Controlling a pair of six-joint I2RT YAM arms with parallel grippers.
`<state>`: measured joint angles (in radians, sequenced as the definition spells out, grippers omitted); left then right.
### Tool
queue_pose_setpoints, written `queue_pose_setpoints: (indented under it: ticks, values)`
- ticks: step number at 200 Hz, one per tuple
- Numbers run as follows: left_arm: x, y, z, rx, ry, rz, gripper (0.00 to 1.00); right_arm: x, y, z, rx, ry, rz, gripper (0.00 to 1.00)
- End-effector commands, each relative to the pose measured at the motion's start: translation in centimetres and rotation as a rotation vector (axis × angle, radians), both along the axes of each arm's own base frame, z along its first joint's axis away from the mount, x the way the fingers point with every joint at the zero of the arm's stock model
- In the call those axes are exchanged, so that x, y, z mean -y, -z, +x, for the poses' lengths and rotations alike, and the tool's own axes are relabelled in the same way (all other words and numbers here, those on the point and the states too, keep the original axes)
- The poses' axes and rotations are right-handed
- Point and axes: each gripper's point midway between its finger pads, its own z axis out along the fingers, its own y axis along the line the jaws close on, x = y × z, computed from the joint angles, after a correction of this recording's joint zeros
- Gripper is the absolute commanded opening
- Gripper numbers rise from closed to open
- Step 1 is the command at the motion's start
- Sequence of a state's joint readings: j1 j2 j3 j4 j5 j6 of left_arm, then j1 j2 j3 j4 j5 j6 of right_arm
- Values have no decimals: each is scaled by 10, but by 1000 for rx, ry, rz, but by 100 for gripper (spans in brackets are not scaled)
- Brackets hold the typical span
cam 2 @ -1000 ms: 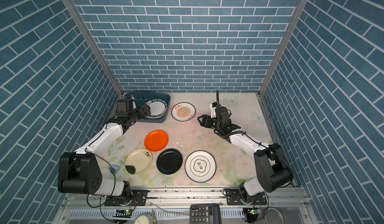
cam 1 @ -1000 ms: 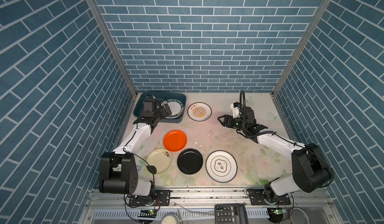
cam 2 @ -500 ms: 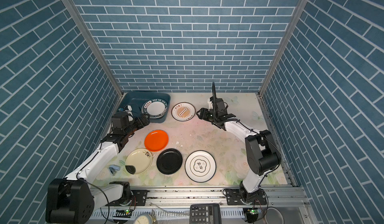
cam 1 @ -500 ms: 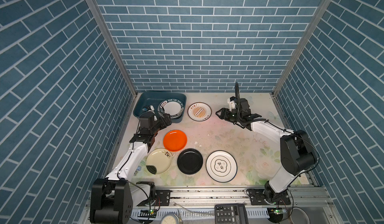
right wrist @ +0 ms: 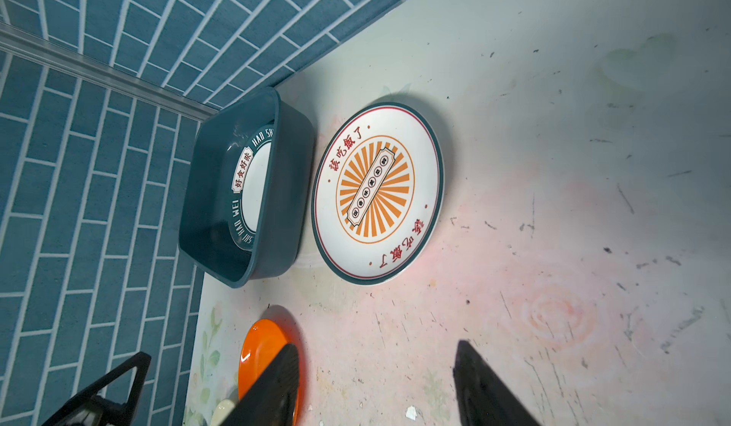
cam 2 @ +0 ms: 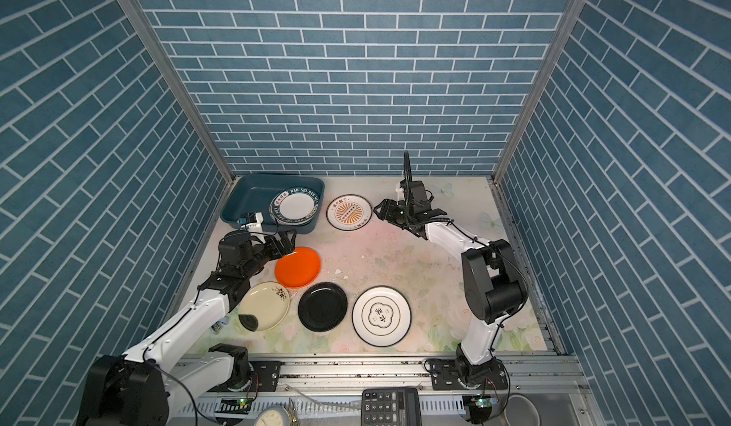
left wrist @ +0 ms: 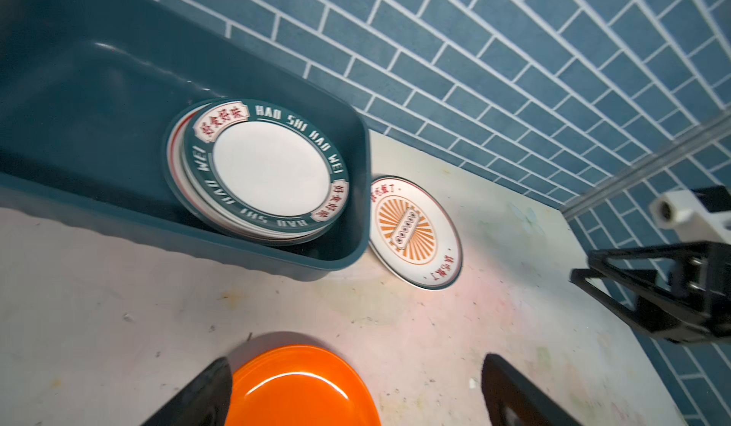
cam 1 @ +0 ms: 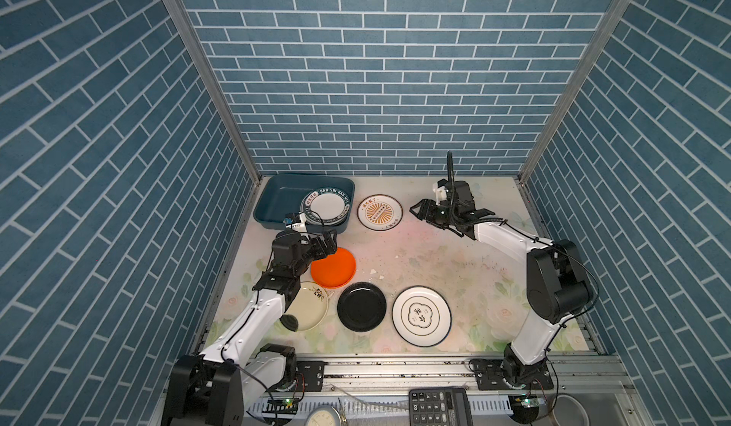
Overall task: Place the plates into the plastic bin on the countertop
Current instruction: 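Withdraw the left gripper from the bin while the right gripper reaches the sunburst plate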
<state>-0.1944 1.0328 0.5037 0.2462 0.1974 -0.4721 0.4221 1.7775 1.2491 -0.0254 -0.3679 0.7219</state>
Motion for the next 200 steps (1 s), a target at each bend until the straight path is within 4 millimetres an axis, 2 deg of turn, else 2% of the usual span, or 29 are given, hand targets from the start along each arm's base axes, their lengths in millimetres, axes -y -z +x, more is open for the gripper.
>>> queue_pose_setpoints:
  ticks: [1,23,52,79,125,166,178,179,182,200]
  values:
    - [24,-15,-8,86,96,-27,100,4,4,11,-29,31,27,63]
    - [39,-13,-16,99,172,-75,100,1,11,19,-68,43,97,62]
    - [47,-25,-20,160,228,-72,99,-5,18,31,-88,53,180,59]
    - [50,-23,-20,173,249,-69,100,-12,27,42,-114,42,203,56]
    - [59,-22,-20,193,303,-80,100,-19,51,58,-161,31,207,54]
    - [59,-15,-18,181,298,-79,100,-25,78,67,-227,35,212,49]
    - [62,-14,-19,183,307,-81,99,-26,77,68,-226,35,214,48]
    - [62,-14,-19,183,307,-81,100,-26,85,68,-239,38,209,47]
    - [63,-14,-19,184,309,-81,100,-25,92,68,-251,42,205,47]
    - [67,-10,-19,177,319,-73,100,-25,99,68,-259,47,199,45]
